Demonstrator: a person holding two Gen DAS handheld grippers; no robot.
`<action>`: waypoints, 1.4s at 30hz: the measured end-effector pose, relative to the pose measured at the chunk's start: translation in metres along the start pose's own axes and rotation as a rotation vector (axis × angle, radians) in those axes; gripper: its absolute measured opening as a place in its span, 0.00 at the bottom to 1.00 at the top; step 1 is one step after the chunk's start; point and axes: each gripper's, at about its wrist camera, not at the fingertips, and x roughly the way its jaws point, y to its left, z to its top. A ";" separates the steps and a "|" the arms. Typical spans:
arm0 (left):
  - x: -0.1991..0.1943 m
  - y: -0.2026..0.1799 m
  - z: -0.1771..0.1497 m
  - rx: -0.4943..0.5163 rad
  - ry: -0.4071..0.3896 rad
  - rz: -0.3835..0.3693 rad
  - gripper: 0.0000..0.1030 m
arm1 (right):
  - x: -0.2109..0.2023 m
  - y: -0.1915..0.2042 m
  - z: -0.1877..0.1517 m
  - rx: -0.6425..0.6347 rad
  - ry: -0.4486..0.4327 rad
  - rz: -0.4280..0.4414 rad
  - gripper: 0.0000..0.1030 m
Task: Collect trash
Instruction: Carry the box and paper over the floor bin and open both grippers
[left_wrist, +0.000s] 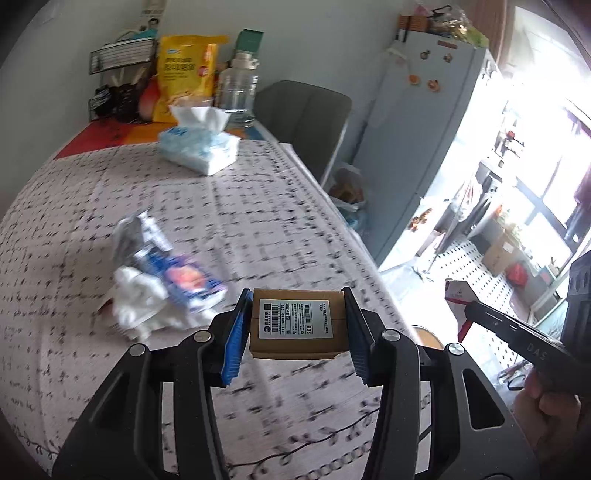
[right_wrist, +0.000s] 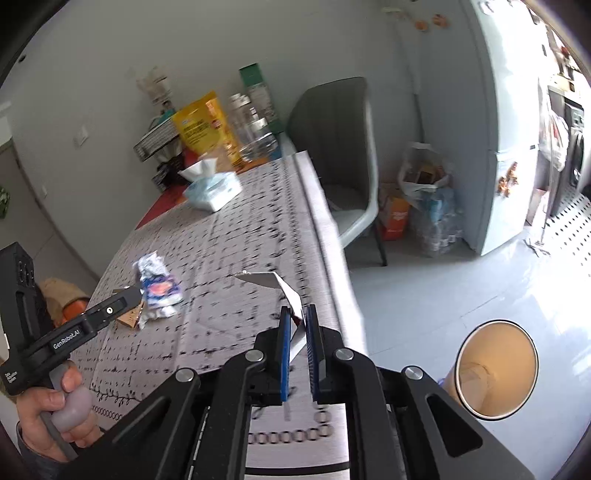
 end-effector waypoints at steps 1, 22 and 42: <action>0.002 -0.004 0.002 0.004 0.000 -0.005 0.46 | -0.002 -0.006 0.001 0.008 -0.006 -0.008 0.09; 0.104 -0.131 0.017 0.139 0.129 -0.171 0.46 | -0.011 -0.148 -0.008 0.246 -0.035 -0.153 0.09; 0.194 -0.247 0.002 0.271 0.281 -0.270 0.46 | -0.001 -0.277 -0.027 0.419 -0.046 -0.398 0.43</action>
